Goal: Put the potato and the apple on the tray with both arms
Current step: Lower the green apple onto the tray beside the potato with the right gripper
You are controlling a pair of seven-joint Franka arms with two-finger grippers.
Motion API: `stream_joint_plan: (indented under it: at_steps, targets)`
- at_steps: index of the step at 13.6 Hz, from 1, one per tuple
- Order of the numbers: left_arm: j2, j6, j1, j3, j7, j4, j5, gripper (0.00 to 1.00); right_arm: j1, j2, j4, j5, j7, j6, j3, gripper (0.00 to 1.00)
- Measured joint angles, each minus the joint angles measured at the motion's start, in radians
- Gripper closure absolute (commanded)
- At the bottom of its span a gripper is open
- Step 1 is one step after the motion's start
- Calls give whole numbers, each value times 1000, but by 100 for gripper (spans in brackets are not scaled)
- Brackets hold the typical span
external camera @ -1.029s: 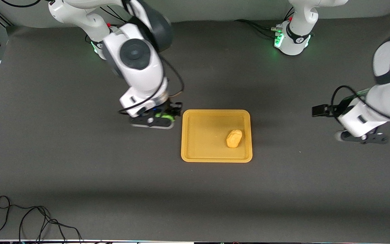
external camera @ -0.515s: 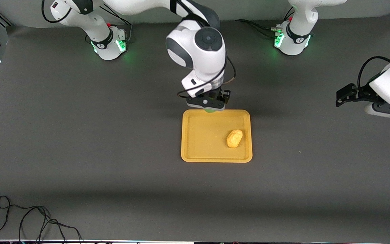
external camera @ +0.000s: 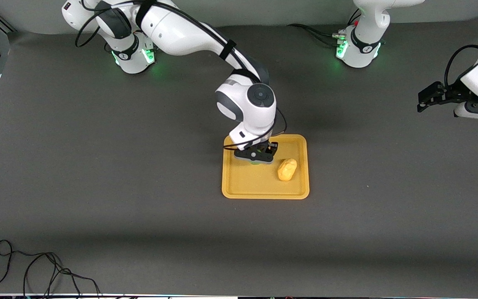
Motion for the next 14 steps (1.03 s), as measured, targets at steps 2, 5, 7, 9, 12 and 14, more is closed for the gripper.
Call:
stream_joint_plan:
  at_steps: [2, 5, 7, 9, 12, 14]
  targets:
    - [-13, 2, 0, -1, -6, -13, 8, 0, -3, 28, -5, -1, 0, 31, -3, 49]
    - [-14, 20, -1, -5, -9, -22, 51, 0, -9, 61, -5, -5, 0, 67, -8, 49]
    - [-14, 21, -1, -5, -10, -22, 70, 0, -11, 74, -6, -6, 0, 83, -8, 0]
    - [-14, 21, -1, -5, -10, -22, 75, 0, -11, 77, -5, -6, 0, 90, -9, 0]
    - [-14, 21, -1, -6, -10, -24, 77, 0, -17, 59, 11, -6, 0, 79, -14, 0]
    - [-14, 21, -1, -7, -10, -26, 77, 0, -29, 1, 37, -5, 0, -11, -18, 0]
